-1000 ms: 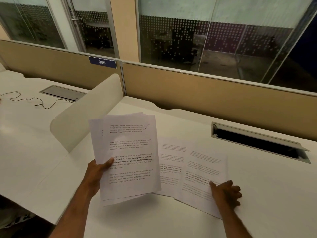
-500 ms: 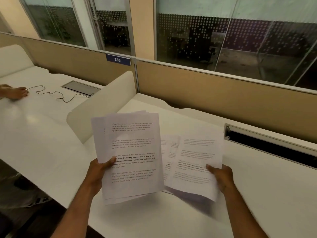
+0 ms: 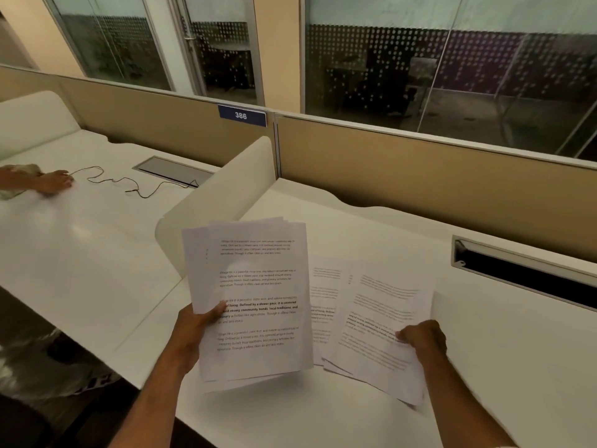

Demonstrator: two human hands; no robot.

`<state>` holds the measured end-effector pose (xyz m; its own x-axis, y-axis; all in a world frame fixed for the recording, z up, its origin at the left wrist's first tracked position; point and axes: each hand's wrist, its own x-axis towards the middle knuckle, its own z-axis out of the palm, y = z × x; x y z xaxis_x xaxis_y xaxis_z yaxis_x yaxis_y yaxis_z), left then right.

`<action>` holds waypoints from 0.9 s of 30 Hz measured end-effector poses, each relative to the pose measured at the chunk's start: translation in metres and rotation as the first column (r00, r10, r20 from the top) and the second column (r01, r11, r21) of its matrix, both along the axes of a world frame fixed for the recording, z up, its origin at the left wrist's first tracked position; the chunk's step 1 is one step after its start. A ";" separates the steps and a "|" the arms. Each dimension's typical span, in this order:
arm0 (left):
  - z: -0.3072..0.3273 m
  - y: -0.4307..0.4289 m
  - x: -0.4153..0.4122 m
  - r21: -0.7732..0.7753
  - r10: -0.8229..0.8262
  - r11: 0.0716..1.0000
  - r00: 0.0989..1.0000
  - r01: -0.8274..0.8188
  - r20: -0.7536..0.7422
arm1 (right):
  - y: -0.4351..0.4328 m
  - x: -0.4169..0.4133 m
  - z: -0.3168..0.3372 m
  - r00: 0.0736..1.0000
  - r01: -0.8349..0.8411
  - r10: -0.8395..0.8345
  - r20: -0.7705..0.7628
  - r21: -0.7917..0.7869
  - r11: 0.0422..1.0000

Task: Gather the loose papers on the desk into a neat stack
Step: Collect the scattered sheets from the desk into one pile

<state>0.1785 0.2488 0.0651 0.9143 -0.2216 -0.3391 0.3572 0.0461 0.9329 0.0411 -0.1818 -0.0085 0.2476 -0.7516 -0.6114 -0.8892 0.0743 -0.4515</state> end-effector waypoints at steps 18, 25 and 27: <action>0.014 -0.029 0.038 -0.107 -0.066 0.992 0.998 0.066 0.012 | 0.019 0.024 0.141 0.491 -0.384 -0.052 0.870 0.269 0.883; 0.015 -0.033 0.028 -0.088 -0.160 0.983 0.987 0.161 0.013 | 0.102 0.059 0.109 0.617 -0.424 -0.051 0.785 0.387 0.818; 0.011 -0.030 0.024 -0.101 -0.155 0.983 0.988 0.156 0.023 | 0.117 0.063 0.102 0.624 -0.434 -0.061 0.779 0.410 0.802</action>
<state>0.2029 0.2183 0.0764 0.8706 -0.3943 -0.2941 0.3538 0.0867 0.9313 0.1041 -0.0648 0.0931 0.8779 -0.2548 -0.4055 -0.2939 0.3820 -0.8762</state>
